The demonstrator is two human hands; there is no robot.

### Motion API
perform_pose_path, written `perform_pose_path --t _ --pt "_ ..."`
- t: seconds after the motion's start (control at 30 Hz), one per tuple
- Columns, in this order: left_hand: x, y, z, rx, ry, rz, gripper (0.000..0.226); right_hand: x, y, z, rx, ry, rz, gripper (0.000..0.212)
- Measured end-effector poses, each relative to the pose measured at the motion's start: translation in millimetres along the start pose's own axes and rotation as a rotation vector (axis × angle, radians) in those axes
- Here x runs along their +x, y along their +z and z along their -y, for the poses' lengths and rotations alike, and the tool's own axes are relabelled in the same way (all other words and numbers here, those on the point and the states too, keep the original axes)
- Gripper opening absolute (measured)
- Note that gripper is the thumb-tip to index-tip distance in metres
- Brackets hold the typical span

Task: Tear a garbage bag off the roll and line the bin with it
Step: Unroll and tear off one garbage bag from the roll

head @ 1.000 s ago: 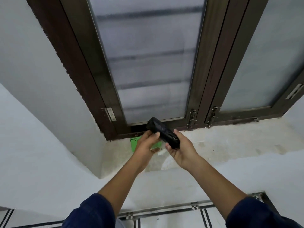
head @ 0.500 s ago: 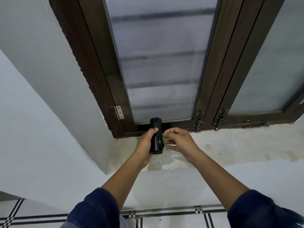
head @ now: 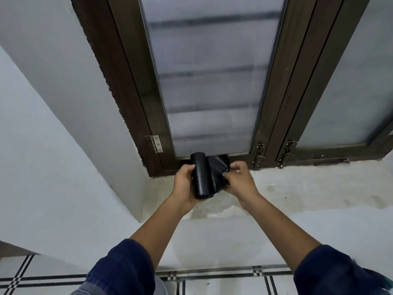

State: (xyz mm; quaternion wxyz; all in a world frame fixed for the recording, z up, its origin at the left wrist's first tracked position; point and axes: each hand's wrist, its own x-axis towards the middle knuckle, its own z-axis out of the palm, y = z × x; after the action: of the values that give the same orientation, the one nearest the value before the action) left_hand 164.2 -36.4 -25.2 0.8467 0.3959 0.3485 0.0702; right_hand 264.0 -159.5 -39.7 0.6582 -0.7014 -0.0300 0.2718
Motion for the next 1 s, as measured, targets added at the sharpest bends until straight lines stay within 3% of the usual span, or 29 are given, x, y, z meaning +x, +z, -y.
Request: perform_pose_path --t 0.13,0.2,0.23,0.3,0.33,0.47,0.7,0.77,0.87,0.93,1.0 --pt "1.3 -2.2 2.9 0.132 -0.005 -0.003 0.048 -6.9 -4.2 4.4 -0.138 -0.060 -0.089 0.037" --pt "3.8 -4.8 6.0 0.210 0.013 -0.037 0.055 -12.8 -4.4 8.3 -0.078 0.008 -0.109 0.011" --pt "3.9 -4.9 6.6 0.227 0.012 -0.047 0.053 -13.8 -5.3 8.2 -0.090 0.002 -0.101 0.014" --pt "3.2 -5.2 6.8 0.223 -0.027 -0.045 0.043 -12.8 -9.2 5.2 -0.208 -0.032 -0.064 0.050" --pt "1.7 -5.8 6.4 0.200 -0.059 -0.041 0.040 -12.5 -11.1 5.2 -0.259 -0.064 -0.064 0.054" --pt "-2.5 -10.5 5.2 0.124 -0.106 -0.006 0.044 -7.4 -21.8 5.0 -0.335 -0.062 -0.019 0.035" --pt "-5.9 -20.3 4.8 0.031 -0.105 -0.025 0.051 -12.7 -20.0 3.3 -0.170 0.045 -0.137 0.049" --pt "-5.9 -20.5 8.4 0.063 -0.107 -0.036 0.055 -13.9 -17.2 3.0 -0.098 0.057 -0.175 0.043" --pt "-6.9 -19.6 11.4 0.114 -0.106 -0.077 0.056 -19.7 -13.7 3.7 -0.048 0.099 -0.119 0.006" --pt "-6.9 -21.0 11.7 0.109 -0.107 -0.085 0.050 -18.6 -16.8 0.8 -0.230 0.044 -0.076 0.043" --pt "-6.3 -22.6 12.0 0.083 -0.107 -0.085 0.046 -17.0 -21.0 0.0 -0.437 -0.068 -0.111 0.054"
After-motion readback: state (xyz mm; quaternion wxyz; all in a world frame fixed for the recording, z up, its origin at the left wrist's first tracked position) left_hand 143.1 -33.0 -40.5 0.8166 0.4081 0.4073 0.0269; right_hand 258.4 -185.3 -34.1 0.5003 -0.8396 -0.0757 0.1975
